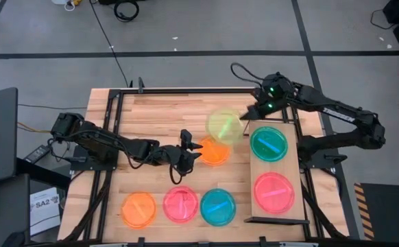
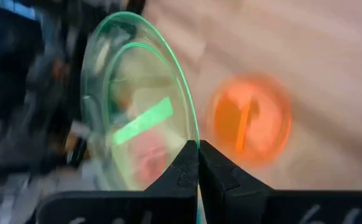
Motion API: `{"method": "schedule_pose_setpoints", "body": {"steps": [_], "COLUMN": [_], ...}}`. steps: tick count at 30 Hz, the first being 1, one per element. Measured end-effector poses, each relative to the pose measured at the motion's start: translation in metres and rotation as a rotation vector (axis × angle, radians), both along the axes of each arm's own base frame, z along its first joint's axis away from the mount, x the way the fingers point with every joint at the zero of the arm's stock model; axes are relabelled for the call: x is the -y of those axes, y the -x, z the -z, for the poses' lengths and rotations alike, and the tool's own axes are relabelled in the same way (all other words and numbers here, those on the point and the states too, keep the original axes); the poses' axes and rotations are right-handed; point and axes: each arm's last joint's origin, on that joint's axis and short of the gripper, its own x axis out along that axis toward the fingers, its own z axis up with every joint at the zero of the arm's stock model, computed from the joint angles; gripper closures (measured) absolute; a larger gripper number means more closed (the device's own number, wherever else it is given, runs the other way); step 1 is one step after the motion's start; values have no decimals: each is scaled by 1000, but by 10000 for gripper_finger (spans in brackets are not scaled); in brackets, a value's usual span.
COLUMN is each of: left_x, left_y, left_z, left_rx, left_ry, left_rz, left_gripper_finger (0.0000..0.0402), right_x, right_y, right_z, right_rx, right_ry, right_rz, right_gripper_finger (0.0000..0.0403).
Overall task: Place and stack plates onto a shelf
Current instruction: Stack the green transparent plate on top of the pink transparent plate on the shelf
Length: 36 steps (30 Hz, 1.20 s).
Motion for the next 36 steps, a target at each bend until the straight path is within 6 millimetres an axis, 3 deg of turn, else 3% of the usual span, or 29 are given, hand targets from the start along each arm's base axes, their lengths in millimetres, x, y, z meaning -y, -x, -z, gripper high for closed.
{"method": "schedule_pose_setpoints", "body": {"steps": [10, 16, 25, 36], "left_x": [-1, -1, -1, -1], "left_y": [4, 4, 4, 4], "left_z": [7, 7, 7, 7], "left_rx": [-61, -62, -65, -68], "left_ry": [36, 36, 35, 34], "left_rz": [-29, -29, -29, -29], "left_gripper_finger": [239, 239, 239, 239], "right_x": [-64, -93, -137, -160], "right_y": [45, 50, 49, 72], "right_z": [-10, -13, -7, 2], "right_rx": [-114, -135, -201, -348], "right_ry": [-89, -84, -21, 13], "right_rz": [-163, -202, -408, -410], "right_gripper_finger": [396, 395, 395, 394]}}
